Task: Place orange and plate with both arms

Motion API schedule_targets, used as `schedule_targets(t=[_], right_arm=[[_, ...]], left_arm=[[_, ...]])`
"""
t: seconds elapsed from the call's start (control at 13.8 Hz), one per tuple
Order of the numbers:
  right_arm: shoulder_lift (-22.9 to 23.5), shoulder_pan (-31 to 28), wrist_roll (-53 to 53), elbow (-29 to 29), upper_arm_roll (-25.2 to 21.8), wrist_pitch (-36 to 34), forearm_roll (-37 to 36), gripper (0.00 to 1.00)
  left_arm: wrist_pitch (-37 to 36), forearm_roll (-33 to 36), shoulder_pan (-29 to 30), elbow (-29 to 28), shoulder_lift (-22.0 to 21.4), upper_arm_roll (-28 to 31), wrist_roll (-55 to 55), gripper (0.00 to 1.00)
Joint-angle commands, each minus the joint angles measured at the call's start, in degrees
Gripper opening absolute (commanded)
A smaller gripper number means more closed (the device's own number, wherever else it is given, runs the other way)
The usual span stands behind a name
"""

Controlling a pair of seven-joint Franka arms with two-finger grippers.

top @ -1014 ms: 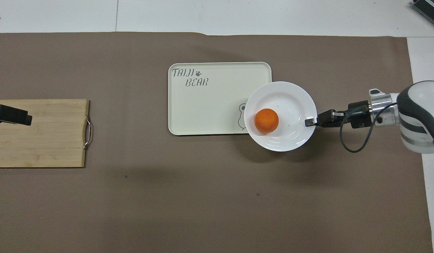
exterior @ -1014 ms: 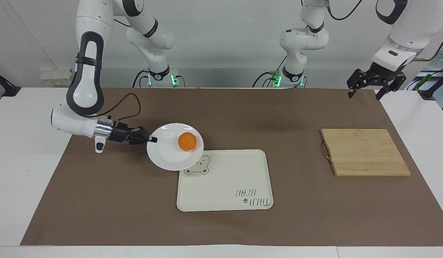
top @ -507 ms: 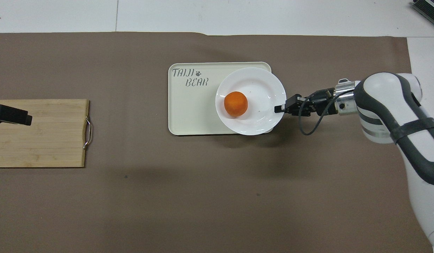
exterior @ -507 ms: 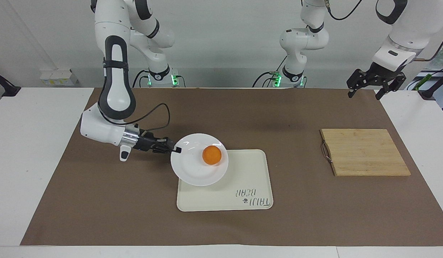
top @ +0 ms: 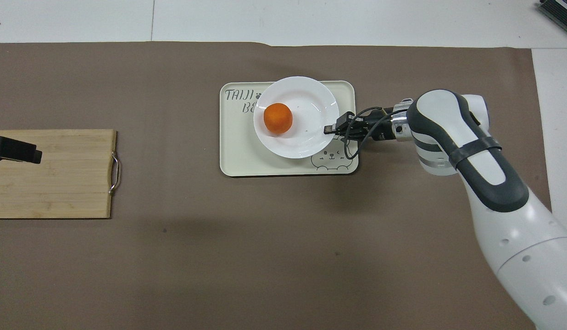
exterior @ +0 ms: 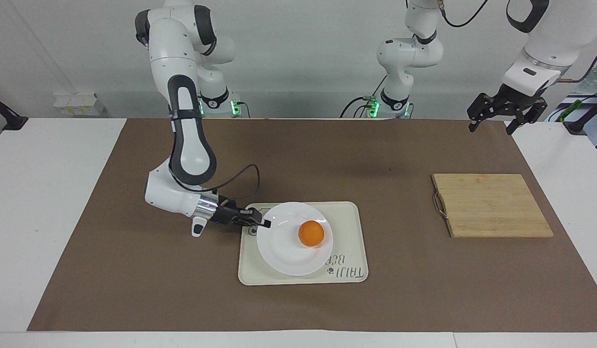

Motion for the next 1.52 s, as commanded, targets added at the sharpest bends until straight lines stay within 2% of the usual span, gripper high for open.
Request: schedule_targets(t=[0.0,0.07,0.14,0.22,0.36,0.65,0.94,1.09,1.3,1.45], right_arm=[[2.37,0.60,0.58,2.51,0.24,-0.06,1.26,0.00],[2.29,0.08,-0.03,2.51,0.16,-0.84,0.99,0.00],[2.03,-0.54,-0.29,2.42,0.16,-1.98,-0.14,0.67],[1.24,-0.46,0.14,1.90,-0.19,-2.16,-1.20,1.00],[-1.48,-1.59,0.23,0.40,-1.16,-4.09,-4.35,1.00],[-6.67,-4.31,-0.21,1.01,-1.69,-3.92,-24.55,1.00],[-9.84,-6.69,-0.47,1.01,-2.22,-3.40,-33.44,1.00],[-10.63,-7.31,0.05,1.10,-2.74,-1.13,-40.63,1.00],[-10.72,-9.41,-0.65,1.10,-2.75,8.18,-52.68,1.00],[-11.33,-9.60,-0.13,1.80,-2.92,9.00,-58.22,1.00]], left_arm=[[-0.89,0.38,0.06,0.82,0.33,-0.12,0.20,1.00],[-0.63,0.38,0.06,0.82,0.33,-0.12,0.20,1.00],[-0.62,0.38,0.06,0.82,0.33,-0.12,0.20,1.00],[-0.71,0.38,0.06,0.82,0.33,-0.12,0.20,1.00],[-0.89,0.38,0.06,0.82,0.33,-0.12,0.20,1.00],[-1.06,0.38,0.15,0.90,0.33,-0.12,0.37,1.00],[-1.06,0.39,0.15,0.82,0.33,-0.12,0.37,1.00],[-1.06,0.38,0.24,0.90,0.33,-0.03,0.37,1.00],[-1.06,0.38,0.68,0.90,0.33,-0.03,0.37,1.00],[-1.06,0.39,0.76,0.90,0.33,-0.03,0.37,1.00]])
